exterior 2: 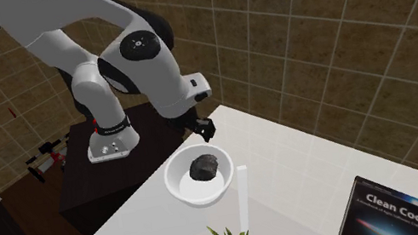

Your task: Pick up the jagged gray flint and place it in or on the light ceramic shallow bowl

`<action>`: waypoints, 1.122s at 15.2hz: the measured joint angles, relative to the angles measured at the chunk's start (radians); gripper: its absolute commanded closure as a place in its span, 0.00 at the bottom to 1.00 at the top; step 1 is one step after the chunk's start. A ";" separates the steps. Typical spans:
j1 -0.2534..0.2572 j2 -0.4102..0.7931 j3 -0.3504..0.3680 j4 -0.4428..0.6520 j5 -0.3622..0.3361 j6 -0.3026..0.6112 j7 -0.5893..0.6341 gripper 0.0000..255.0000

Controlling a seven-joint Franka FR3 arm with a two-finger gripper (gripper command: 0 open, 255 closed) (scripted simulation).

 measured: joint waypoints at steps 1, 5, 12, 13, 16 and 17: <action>0.027 0.052 -0.023 0.004 0.031 0.008 0.018 0.00; 0.142 0.328 -0.128 0.060 0.239 -0.023 0.043 0.00; 0.133 0.573 -0.102 0.071 0.479 -0.012 -0.003 0.00; 0.129 0.583 -0.096 0.073 0.495 0.004 -0.012 0.00; 0.103 0.620 -0.071 0.092 0.545 0.008 -0.049 0.00; 0.114 0.608 -0.077 0.079 0.534 0.030 -0.041 0.00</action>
